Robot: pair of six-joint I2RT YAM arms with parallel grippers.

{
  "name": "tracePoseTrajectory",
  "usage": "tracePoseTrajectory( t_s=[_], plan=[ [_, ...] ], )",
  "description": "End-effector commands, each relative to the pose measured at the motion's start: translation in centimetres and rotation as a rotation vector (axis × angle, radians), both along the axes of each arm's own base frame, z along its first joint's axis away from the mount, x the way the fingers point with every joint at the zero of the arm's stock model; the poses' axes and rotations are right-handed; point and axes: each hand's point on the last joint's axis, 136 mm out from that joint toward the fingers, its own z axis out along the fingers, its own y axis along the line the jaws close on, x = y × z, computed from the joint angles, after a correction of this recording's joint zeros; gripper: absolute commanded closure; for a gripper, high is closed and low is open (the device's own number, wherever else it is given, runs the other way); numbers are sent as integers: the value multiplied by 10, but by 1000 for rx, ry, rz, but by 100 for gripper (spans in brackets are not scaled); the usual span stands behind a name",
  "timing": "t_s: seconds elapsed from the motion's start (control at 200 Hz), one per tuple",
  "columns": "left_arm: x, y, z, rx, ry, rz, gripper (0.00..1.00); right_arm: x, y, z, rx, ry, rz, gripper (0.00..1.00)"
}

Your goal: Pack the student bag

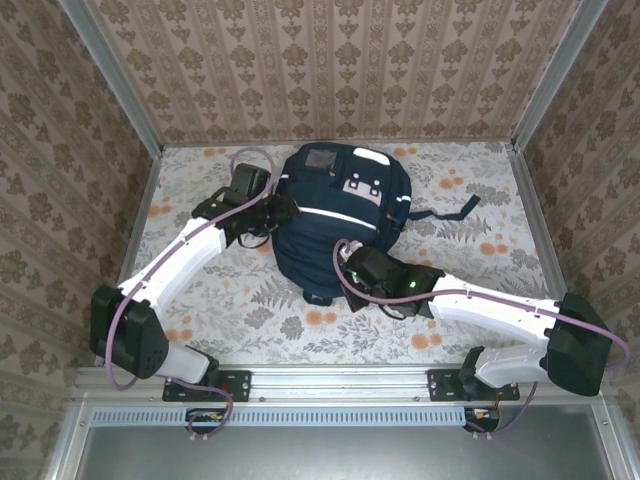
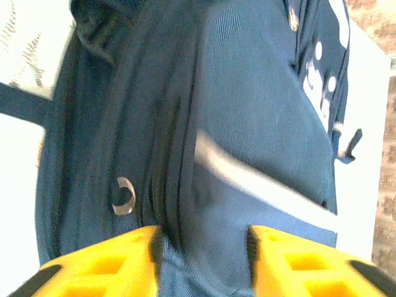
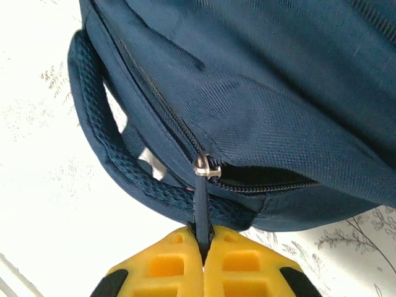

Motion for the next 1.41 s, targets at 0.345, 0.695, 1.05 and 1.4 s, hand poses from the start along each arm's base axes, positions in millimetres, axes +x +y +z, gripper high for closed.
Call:
tracePoseTrajectory(
  t_s=[0.345,0.695,1.05,1.4],
  plan=[
    [-80,-3,-15,-195,94,-1,49,8,55,42,214,89,41,100],
    [-86,-36,-45,-234,158,-18,46,5,74,23,238,137,49,100],
    [-104,-44,-71,-223,252,-24,50,8,69,14,202,117,31,100],
    [-117,-20,-79,-185,299,82,48,8,72,7,189,86,29,100]
  ],
)
